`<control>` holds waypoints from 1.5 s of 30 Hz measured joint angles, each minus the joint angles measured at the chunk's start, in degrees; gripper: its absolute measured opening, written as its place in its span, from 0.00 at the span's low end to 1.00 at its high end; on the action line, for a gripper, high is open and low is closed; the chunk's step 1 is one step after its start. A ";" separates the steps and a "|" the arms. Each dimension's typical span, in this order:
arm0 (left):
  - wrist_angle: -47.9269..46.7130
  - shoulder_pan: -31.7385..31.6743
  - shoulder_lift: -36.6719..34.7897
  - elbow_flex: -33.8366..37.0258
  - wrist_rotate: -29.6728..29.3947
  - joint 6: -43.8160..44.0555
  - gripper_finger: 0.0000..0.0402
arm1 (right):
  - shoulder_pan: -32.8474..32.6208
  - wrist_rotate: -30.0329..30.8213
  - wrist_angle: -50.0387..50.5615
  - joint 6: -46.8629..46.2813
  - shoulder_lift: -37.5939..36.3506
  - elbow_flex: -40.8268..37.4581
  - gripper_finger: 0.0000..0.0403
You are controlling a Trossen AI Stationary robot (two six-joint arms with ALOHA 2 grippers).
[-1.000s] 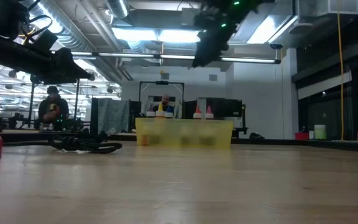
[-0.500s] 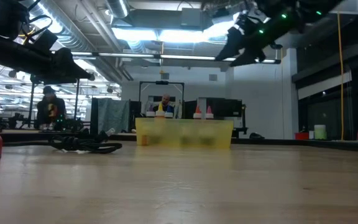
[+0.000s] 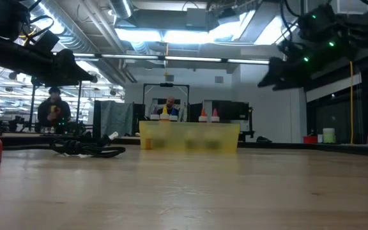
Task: Pick & Place food coloring
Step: Return to Home Position
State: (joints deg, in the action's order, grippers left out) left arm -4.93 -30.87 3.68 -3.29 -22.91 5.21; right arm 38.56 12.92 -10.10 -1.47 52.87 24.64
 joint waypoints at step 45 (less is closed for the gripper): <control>0.00 0.00 0.01 -0.01 0.01 0.00 0.90 | 5.38 0.99 -14.05 -19.07 -44.42 -24.27 0.99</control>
State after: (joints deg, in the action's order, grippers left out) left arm -4.93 -30.87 3.69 -3.30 -22.91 5.21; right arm 43.94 13.91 -24.15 -20.54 8.45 0.36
